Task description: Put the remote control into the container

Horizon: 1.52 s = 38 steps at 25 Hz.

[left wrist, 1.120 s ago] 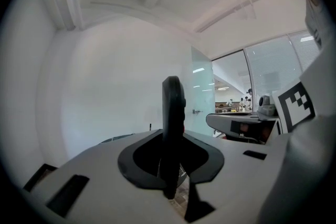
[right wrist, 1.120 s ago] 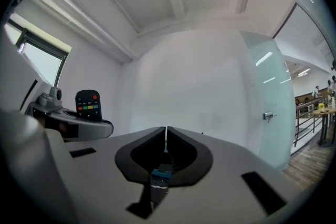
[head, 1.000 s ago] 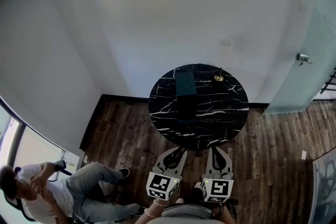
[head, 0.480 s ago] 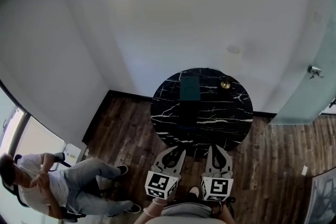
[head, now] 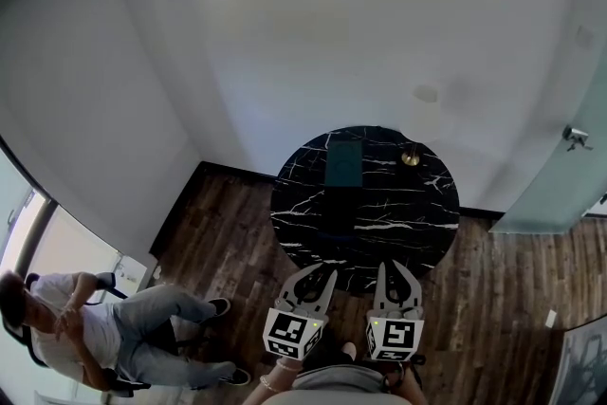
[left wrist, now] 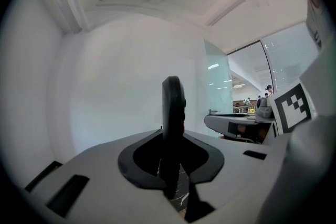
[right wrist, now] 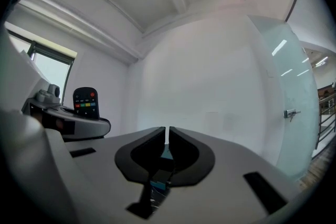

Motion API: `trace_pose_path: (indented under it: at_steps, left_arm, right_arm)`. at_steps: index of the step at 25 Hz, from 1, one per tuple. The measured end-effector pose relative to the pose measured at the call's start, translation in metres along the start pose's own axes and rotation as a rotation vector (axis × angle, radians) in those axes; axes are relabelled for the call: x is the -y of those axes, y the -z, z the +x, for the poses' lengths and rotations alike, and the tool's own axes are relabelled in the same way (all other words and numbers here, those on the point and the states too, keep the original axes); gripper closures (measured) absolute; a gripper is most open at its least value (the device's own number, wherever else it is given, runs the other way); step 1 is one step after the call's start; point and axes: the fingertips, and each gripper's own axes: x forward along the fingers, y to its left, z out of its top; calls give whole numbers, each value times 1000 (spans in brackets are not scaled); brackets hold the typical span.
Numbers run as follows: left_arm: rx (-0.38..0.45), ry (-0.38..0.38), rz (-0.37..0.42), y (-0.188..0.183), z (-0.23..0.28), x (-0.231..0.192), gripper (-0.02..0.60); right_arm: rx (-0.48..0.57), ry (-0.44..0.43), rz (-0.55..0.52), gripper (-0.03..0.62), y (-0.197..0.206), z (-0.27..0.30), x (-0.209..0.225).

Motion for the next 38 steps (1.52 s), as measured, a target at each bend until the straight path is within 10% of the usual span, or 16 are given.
trace_pose_path:
  at_steps: [38]
  left_arm:
    - [-46, 217, -9, -3, 150, -137, 514]
  right_arm:
    - [-61, 236, 0, 579, 19, 175, 10]
